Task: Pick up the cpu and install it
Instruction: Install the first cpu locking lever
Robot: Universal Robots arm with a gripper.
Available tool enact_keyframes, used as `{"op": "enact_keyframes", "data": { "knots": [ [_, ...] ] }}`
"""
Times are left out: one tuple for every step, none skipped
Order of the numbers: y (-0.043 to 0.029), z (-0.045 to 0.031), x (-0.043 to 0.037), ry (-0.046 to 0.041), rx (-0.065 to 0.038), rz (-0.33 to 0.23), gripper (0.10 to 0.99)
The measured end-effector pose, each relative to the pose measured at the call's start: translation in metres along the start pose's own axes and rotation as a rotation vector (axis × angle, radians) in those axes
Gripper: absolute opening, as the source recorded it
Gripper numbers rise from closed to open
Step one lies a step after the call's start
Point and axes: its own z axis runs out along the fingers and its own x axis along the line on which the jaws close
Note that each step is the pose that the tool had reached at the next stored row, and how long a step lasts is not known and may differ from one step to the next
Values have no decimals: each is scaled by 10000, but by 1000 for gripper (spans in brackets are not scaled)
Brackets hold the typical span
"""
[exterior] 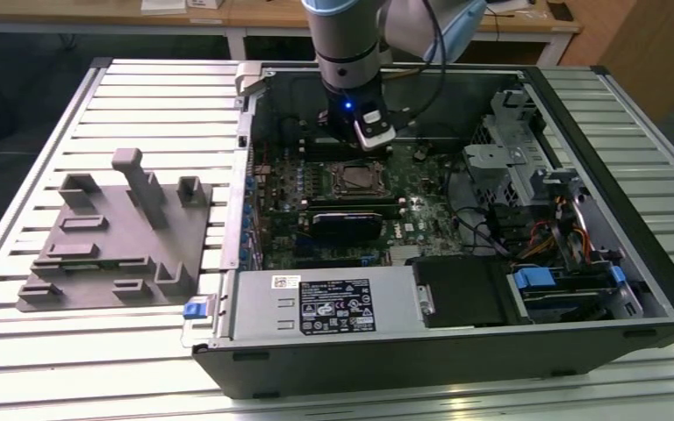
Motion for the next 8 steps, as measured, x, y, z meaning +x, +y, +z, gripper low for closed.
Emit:
{"op": "enact_keyframes", "data": {
  "knots": [
    [-3,1,9,-10,7,57,106],
    [-5,1,18,-20,12,109,106],
    [-8,1,27,-28,11,157,106],
    [-10,2,35,-34,7,197,106],
    [-11,2,40,-36,-1,225,106],
    [-11,3,42,-38,-6,254,106],
    [-11,3,42,-39,-9,273,106],
    [-11,4,42,-41,-12,286,106]
  ]
}}
